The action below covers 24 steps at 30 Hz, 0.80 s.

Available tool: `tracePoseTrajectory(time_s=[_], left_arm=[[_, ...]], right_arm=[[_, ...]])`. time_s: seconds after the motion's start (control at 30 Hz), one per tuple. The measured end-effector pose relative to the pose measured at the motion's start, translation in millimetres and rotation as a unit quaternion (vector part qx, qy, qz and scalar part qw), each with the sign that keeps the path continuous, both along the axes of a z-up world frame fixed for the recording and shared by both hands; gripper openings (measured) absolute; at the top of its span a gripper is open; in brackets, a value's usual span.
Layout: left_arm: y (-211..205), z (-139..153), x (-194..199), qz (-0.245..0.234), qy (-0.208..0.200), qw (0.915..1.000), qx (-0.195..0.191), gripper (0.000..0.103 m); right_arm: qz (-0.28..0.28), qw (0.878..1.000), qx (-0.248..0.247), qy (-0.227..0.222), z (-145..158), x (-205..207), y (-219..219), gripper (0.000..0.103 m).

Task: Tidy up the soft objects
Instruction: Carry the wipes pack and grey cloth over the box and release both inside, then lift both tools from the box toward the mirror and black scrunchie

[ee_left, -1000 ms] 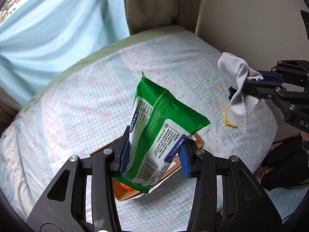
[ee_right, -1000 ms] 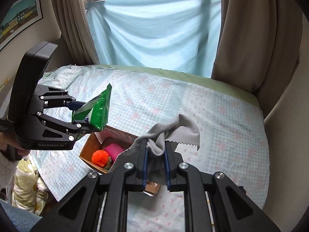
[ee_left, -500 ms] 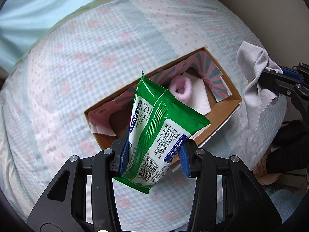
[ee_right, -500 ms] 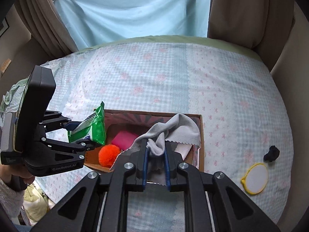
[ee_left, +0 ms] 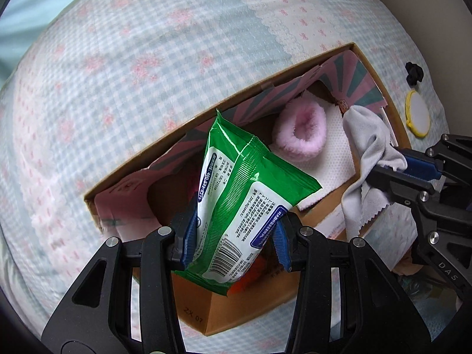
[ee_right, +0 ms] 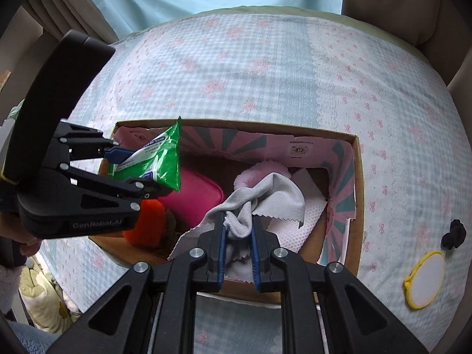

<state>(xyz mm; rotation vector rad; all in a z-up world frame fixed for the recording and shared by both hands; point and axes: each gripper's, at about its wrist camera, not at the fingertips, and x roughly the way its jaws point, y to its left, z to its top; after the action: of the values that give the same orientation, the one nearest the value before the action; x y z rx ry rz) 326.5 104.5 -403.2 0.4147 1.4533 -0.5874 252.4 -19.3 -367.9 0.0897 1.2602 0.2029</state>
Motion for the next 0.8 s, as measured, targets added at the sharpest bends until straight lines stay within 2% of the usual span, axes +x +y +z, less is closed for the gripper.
tracePoseTrajectory(time_s=[0.1, 0.17, 0.2, 0.23, 0.27, 0.3, 0.33, 0.37, 0.43, 0.57, 0.7, 0.8], left_arm=[[-2.4, -6.8, 9.9, -0.001, 0.005, 1.0000, -0.001, 0.040], [-4.5, -9.6, 13.9, -0.004, 0.007, 1.0000, 0.001, 0.045], [-6.0, -9.7, 14.9, -0.006, 0.006, 1.0000, -0.001, 0.051], [-8.1, -9.1, 15.7, -0.008, 0.000, 1.0000, 0.000, 0.080], [-10.3, -8.4, 16.1, -0.012, -0.008, 0.9999, 0.004, 0.102], [-11.9, -7.8, 16.0, -0.017, -0.009, 0.9998, 0.004, 0.103], [-12.2, -6.4, 15.5, -0.021, -0.009, 0.9997, -0.004, 0.103], [-11.3, -2.8, 14.2, -0.024, -0.010, 0.9995, -0.019, 0.103], [-8.5, 3.3, 12.1, -0.028, -0.011, 0.9990, -0.033, 0.103], [-3.4, 1.8, 9.0, -0.023, -0.011, 0.9993, -0.027, 0.103], [2.6, -0.1, 8.2, -0.007, 0.000, 0.9995, -0.031, 0.103], [4.8, 6.7, 5.3, -0.002, -0.014, 0.9994, -0.031, 0.103]], right_arm=[[0.009, 1.000, -0.006, 0.001, -7.0, 4.2, -2.7, 0.013], [0.015, 1.000, -0.010, 0.001, -11.1, 7.9, -3.1, 0.013], [0.023, 1.000, -0.014, 0.002, -13.7, 9.4, -2.1, 0.014], [0.033, 0.999, -0.020, 0.003, -17.0, 10.7, -0.7, 0.017], [0.044, 0.999, -0.028, 0.004, -19.5, 10.4, 0.9, 0.034], [0.052, 0.998, -0.033, 0.006, -21.8, 9.1, 1.4, 0.071], [0.062, 0.998, -0.025, 0.012, -24.2, 7.9, 1.2, 0.093], [0.068, 0.997, -0.015, 0.013, -25.3, 5.8, -0.2, 0.103], [0.072, 0.997, -0.014, 0.011, -27.3, 1.9, -2.2, 0.103], [0.071, 0.997, -0.020, 0.012, -30.4, -1.8, -5.4, 0.103], [0.067, 0.998, -0.013, 0.004, -23.2, -3.3, -5.6, 0.103], [0.067, 0.998, -0.012, -0.001, -13.7, -4.1, -4.1, 0.103]])
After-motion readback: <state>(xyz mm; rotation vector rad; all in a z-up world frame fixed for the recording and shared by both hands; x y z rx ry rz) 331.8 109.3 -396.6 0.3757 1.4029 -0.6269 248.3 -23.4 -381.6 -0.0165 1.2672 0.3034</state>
